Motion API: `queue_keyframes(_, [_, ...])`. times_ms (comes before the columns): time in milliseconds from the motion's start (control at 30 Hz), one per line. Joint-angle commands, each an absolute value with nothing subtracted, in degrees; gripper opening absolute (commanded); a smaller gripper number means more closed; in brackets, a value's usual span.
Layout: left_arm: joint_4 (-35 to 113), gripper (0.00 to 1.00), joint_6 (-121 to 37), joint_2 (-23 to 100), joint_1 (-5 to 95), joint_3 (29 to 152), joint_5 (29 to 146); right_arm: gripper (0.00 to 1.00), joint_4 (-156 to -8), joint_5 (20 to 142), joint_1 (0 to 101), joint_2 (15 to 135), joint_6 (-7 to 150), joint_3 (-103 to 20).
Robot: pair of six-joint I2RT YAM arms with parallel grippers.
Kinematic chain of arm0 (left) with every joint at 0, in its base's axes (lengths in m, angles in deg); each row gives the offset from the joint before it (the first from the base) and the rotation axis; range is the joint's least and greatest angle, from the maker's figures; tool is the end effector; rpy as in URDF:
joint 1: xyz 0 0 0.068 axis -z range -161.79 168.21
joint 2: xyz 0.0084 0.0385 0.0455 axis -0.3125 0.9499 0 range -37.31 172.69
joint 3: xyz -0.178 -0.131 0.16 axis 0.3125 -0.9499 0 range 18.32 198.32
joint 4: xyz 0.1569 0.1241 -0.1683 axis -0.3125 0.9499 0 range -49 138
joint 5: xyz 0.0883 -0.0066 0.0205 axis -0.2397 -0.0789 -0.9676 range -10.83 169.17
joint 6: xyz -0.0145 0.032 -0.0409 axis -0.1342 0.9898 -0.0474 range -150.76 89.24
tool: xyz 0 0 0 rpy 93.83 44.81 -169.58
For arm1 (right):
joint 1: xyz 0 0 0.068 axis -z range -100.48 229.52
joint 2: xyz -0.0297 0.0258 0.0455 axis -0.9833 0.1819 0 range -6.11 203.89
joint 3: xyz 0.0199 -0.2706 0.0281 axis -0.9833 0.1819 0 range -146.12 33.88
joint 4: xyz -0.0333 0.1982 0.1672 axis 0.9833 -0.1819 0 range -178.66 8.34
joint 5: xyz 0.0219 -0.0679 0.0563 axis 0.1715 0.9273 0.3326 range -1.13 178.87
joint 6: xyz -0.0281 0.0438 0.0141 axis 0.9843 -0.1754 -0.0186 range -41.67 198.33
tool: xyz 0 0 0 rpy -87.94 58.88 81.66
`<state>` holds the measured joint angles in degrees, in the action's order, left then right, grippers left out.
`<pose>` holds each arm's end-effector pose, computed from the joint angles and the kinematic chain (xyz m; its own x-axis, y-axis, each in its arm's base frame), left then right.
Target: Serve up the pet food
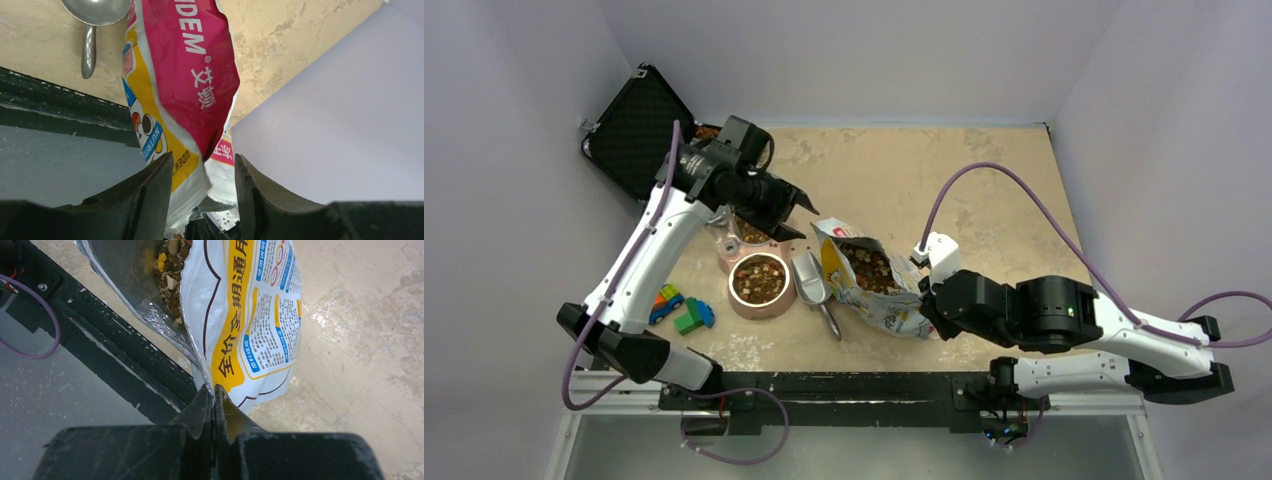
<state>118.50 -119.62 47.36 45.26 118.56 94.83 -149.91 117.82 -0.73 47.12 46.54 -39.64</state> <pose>0.2328 -0.1295 0.4044 -0.5665 -0.7917 0.2288 -0.7746 0.4170 -0.4755 0.0409 0.1364 0.3880 -0.5323 -0.3758 -0.7585 -0.6201 0.7831 0.0472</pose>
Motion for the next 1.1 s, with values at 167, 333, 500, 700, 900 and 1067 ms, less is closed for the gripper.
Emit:
queue_keyframes(167, [115.5, 0.56, -123.4, 40.7, 45.5, 111.2, 101.2, 0.0, -152.5, 118.8, -0.9, 45.8, 47.5, -41.5])
queue_keyframes(333, [112.2, 0.56, -124.6, 45.0, 48.4, 114.8, 102.7, 0.0, -152.2, 118.3, -0.9, 46.4, 48.1, -41.6])
queue_keyframes(500, [110.5, 0.42, -124.5, 47.1, 50.9, 112.6, 101.8, 0.0, -152.1, 118.1, -0.9, 46.5, 48.4, -40.9])
queue_keyframes(700, [106.9, 0.0, -123.5, 44.2, 48.8, 109.2, 98.3, 0.0, -153.4, 119.3, -0.9, 45.6, 47.8, -39.9])
queue_keyframes(900, [118.7, 0.0, -117.0, 47.9, 38.5, 118.7, 99.1, 0.0, -163.6, 123.0, -0.9, 44.2, 38.8, -37.1])
queue_keyframes(1067, [122.8, 0.0, -114.7, 51.7, 40.9, 124.3, 101.4, 0.0, -155.4, 120.1, -0.9, 44.1, 46.2, -38.5])
